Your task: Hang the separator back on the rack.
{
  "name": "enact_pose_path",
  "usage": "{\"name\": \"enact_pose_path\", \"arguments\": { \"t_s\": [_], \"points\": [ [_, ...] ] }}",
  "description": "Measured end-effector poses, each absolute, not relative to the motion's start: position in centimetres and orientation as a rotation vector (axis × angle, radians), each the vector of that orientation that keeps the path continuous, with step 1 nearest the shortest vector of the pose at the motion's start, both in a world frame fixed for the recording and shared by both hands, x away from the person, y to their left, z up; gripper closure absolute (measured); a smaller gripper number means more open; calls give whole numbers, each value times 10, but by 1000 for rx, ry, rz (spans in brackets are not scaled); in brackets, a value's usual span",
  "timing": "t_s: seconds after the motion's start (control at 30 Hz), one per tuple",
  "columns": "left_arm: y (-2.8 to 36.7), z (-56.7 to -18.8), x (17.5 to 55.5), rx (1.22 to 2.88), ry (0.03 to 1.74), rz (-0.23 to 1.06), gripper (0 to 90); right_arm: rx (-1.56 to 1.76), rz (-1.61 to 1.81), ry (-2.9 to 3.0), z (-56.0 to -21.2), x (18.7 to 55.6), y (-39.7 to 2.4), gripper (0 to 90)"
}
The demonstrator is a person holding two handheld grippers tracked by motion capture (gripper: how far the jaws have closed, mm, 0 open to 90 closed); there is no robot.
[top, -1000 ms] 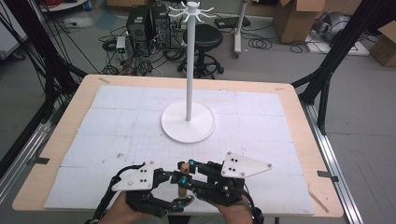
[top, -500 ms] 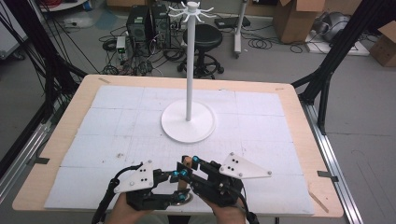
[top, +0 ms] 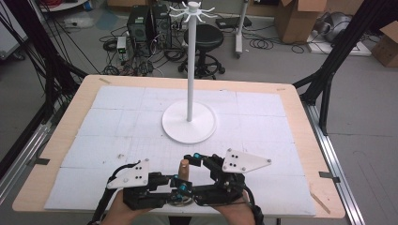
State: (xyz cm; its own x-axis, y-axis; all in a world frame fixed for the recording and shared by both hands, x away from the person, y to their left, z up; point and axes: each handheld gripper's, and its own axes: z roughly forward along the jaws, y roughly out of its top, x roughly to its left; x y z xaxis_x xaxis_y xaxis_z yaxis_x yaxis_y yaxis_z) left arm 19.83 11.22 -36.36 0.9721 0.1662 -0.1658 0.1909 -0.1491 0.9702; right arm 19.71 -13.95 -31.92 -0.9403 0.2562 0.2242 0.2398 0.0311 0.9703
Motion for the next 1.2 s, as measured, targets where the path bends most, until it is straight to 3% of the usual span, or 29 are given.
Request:
{"name": "enact_pose_path", "arguments": {
  "t_s": [0.17, 0.37, 0.6, 0.73, 0.8, 0.9, 1.2],
  "points": [
    [114, -360, 199, 1715, 209, -80, 725, 390, 2190, 2310, -330, 206, -150, 346],
    [112, -360, 198, 1727, 193, -100, 724, 323, 2235, 2324, -335, 208, -146, 541],
    [112, -362, 198, 1727, 193, -105, 724, 279, 2249, 2312, -334, 206, -145, 709],
    [113, -363, 199, 1709, 201, -79, 714, 339, 2248, 2311, -333, 205, -144, 725],
    [115, -364, 202, 1706, 231, -47, 529, 384, 2250, 2292, -333, 208, -145, 727],
    [129, -364, 206, 1710, 287, 30, 381, 455, 2214, 2253, -332, 215, -146, 727],
    [196, -375, 224, 1647, 493, 254, 246, 488, 2139, 2211, -299, 262, -139, 727]
  ]
}}
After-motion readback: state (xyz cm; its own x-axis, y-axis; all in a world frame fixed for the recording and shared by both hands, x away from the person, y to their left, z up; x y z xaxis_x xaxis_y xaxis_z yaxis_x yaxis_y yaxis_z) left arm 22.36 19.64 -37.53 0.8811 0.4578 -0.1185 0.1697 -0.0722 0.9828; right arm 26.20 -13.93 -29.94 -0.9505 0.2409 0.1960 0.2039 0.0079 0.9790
